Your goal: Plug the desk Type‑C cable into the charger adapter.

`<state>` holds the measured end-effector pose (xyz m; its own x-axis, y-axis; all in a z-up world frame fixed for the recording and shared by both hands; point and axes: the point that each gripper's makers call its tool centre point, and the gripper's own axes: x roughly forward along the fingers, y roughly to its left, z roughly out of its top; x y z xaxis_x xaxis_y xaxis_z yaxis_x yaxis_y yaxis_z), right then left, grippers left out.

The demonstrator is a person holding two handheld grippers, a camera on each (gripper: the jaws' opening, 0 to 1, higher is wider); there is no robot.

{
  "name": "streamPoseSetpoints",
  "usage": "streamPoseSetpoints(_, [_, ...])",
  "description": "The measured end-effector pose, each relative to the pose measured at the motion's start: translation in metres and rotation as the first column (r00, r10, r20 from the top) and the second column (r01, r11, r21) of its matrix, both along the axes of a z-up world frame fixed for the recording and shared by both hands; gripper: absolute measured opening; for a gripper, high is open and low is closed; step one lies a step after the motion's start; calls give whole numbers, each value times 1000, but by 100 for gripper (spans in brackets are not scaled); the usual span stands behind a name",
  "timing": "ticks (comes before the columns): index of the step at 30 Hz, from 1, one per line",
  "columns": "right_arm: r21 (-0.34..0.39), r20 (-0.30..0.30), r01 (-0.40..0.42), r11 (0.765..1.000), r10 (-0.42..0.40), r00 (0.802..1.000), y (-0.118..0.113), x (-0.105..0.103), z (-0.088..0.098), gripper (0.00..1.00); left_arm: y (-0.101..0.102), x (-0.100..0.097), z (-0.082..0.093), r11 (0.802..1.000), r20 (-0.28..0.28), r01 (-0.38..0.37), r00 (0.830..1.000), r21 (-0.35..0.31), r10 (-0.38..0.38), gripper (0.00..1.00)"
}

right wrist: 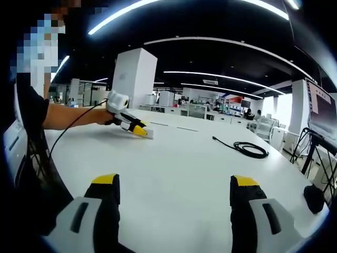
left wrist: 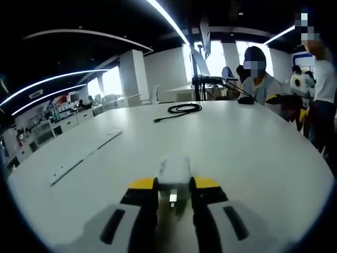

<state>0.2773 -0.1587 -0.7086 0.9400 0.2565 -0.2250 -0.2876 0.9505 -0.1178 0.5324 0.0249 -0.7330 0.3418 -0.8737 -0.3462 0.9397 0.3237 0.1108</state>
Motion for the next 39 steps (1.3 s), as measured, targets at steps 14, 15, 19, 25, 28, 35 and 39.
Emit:
streamPoseSetpoints(14, [-3, 4, -8, 1000, 8, 1000, 4, 1, 3, 87, 5, -7, 1, 1000, -3, 15, 1000, -6, -15, 22])
streamPoseSetpoints(15, [-3, 5, -8, 1000, 8, 1000, 4, 1, 3, 87, 6, -8, 1, 1000, -3, 16, 1000, -7, -16, 22])
streamPoseSetpoints(19, [-3, 4, -6, 1000, 6, 1000, 4, 0, 3, 87, 8, -11, 2, 1000, -5, 23, 1000, -11, -23, 22])
streamPoseSetpoints(25, [-4, 4, -7, 1000, 7, 1000, 6, -1, 3, 87, 12, -17, 3, 999, -5, 32, 999, -16, -32, 22])
streamPoseSetpoints(28, [-5, 4, -8, 1000, 8, 1000, 8, -2, 3, 87, 14, -19, 3, 999, -8, 35, 999, -19, -35, 22])
streamPoseSetpoints(35, [-7, 7, -9, 1000, 9, 1000, 9, -4, 6, 87, 18, -25, 4, 999, -11, 46, 999, -24, -47, 22])
streamPoseSetpoints(39, [-9, 7, -11, 1000, 11, 1000, 11, -4, 6, 87, 19, -27, 4, 998, -15, 52, 998, -27, -53, 22])
